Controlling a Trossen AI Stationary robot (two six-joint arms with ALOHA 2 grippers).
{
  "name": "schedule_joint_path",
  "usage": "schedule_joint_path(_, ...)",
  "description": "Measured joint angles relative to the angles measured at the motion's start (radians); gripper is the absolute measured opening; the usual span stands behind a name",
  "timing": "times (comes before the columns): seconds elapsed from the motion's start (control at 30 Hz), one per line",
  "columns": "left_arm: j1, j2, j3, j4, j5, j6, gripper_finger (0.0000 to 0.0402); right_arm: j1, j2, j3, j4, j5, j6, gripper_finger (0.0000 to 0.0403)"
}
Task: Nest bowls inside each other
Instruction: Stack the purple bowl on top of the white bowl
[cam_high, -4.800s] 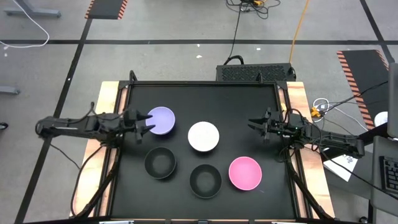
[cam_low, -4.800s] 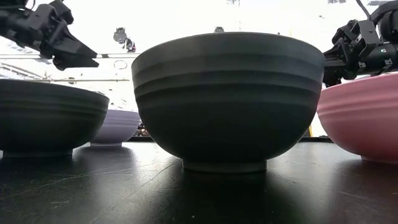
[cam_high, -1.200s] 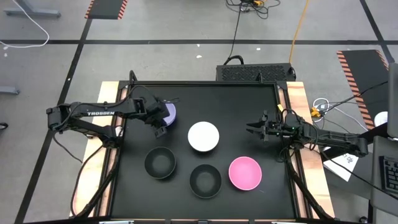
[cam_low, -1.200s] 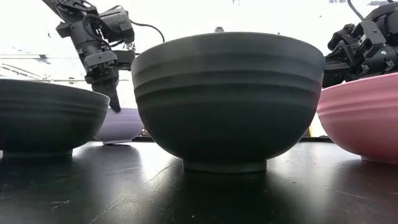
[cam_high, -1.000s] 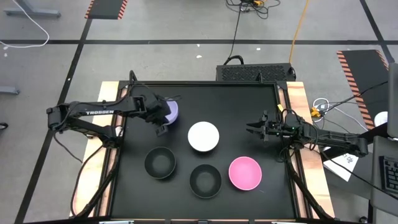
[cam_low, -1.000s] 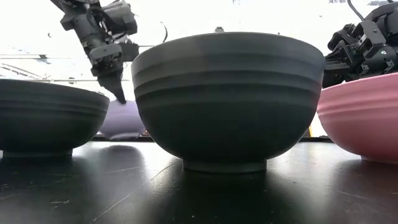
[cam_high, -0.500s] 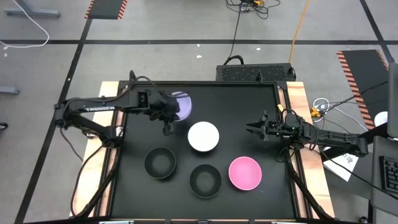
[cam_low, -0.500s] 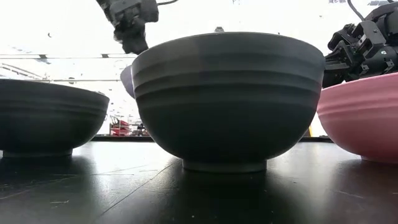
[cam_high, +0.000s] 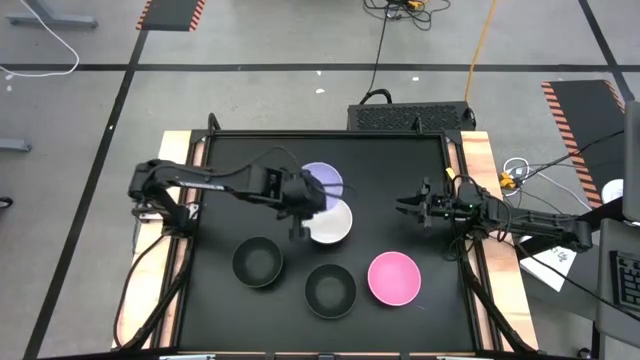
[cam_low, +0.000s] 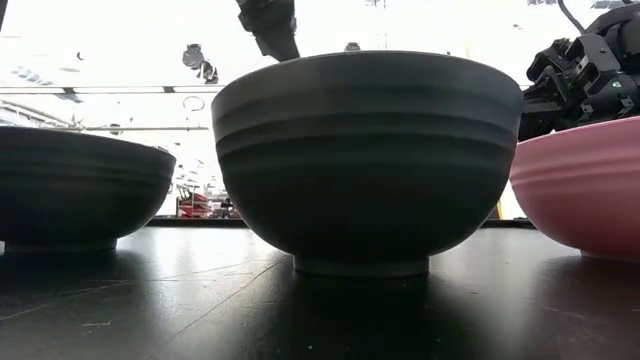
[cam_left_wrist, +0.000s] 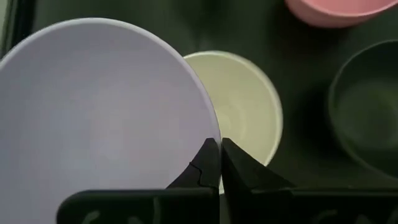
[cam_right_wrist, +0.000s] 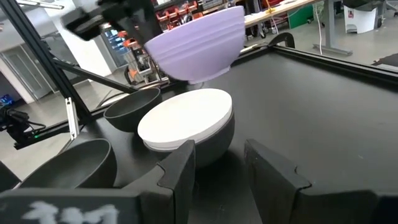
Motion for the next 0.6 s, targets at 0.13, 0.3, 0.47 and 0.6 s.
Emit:
schedule_joint_path(0.13,-0.044,0.063,0.078,-0.025,0.0,-0.005,0.0001,0.0,0.003,0.0,0.0,0.0,0.0,0.013)
schedule_joint_path(0.3,-0.073,0.118,0.096,-0.024,0.001,-0.016,0.0001,0.0,0.009,0.0,0.0,0.0,0.0,0.013)
schedule_joint_path(0.47,-0.087,0.158,0.097,-0.019,0.008,-0.027,0.0001,0.0,0.013,0.0,0.0,0.0,-0.002,0.013)
schedule_joint_path(0.6,-0.1,0.183,0.097,-0.017,0.034,-0.036,0.0001,0.0,0.014,0.0,0.0,0.0,-0.005,0.013)
